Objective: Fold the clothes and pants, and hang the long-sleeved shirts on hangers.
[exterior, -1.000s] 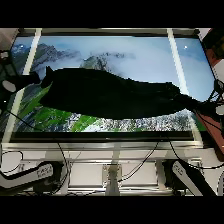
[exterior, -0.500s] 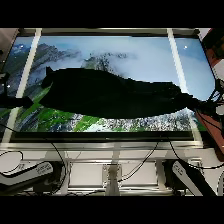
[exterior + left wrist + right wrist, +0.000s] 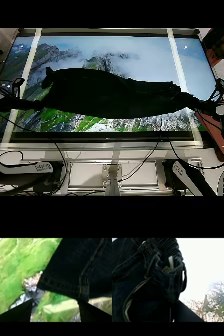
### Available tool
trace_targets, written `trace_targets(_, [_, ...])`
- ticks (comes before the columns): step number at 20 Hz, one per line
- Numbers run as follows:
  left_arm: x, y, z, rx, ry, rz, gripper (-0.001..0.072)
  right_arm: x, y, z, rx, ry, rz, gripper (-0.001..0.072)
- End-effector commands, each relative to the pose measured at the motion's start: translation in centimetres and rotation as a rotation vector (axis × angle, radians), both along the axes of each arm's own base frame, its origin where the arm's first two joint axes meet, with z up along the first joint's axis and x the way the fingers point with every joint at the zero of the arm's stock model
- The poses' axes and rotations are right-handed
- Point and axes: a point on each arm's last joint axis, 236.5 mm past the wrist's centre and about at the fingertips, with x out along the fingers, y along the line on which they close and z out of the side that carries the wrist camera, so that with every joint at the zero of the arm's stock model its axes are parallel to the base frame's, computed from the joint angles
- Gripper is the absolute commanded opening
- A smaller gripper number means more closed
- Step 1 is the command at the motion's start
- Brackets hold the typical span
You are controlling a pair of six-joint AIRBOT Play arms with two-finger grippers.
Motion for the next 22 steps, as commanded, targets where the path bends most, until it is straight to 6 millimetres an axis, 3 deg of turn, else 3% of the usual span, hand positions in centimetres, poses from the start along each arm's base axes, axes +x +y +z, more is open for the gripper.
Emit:
trace_targets(1, [3.2,-0.3,-0.4,-0.082,-0.097,0.105,0.0634,0.2,-0.2,0.2,-0.007,-0.011,-0.005,0.0039])
trace_targets(3, [4.0,-1.2,-0.7,-0.141,-0.118,0.123,0.0634,0.2,-0.2,0.2,-0.007,-0.011,-0.005,0.0038])
trace_targets(6, [3.7,-2.6,-2.4,-0.172,-0.073,0.098,0.0633,0.2,-0.2,0.2,-0.007,-0.011,-0.005,0.0038])
trace_targets(7, [3.7,-3.1,-2.6,-0.181,-0.065,0.086,0.0598,0.2,-0.2,0.2,-0.006,-0.011,-0.005,0.0038])
trace_targets(8, [3.5,-3.9,-2.4,-0.195,-0.056,0.068,0.0469,0.2,-0.2,0.2,-0.005,-0.011,-0.005,0.0038])
trace_targets(9, [3.3,-4.5,-2.2,-0.213,-0.047,0.049,0.0292,0.2,-0.2,0.2,-0.005,-0.013,-0.006,0.0038])
trace_targets(10, [3.1,-5.4,-1.6,-0.241,-0.034,0.023,0.0053,0.3,-0.2,0.4,-0.008,-0.02,-0.008,0.0038])
trace_targets(11, [2.9,-6.2,-0.6,-0.279,-0.024,0.004,0.0031,0.7,-0.5,0.7,-0.016,-0.037,-0.015,0.0038])
trace_targets(13, [3.7,-7.7,3.2,-0.395,-0.03,0.018,0.003,1.5,-1.1,2.3,-0.038,-0.075,-0.019,0.0038])
trace_targets(14, [4.4,-8.5,6.1,-0.47,-0.052,0.026,0.003,2.1,-1.3,3.4,-0.049,-0.098,-0.018,0.0038])
trace_targets(16, [5.1,-10.5,14.0,-0.636,-0.165,-0.047,0.0031,3.0,-1.8,5.9,-0.071,-0.14,-0.013,0.0038])
trace_targets(18, [4.1,-12.0,22.4,-0.776,-0.301,-0.149,0.0031,3.7,-2.0,8.2,-0.09,-0.173,-0.004,0.0038])
trace_targets(19, [3.1,-12.2,25.4,-0.803,-0.358,-0.183,0.003,4.0,-2.1,9.1,-0.098,-0.183,0.003,0.0038])
trace_targets(20, [2.1,-12.0,27.6,-0.797,-0.395,-0.182,0.0029,4.0,-2.0,9.8,-0.105,-0.183,0.014,0.0038])
trace_targets(22, [0.0,-10.7,28.8,-0.709,-0.353,-0.077,0.0028,3.6,-1.8,10.8,-0.119,-0.154,0.047,0.0038])
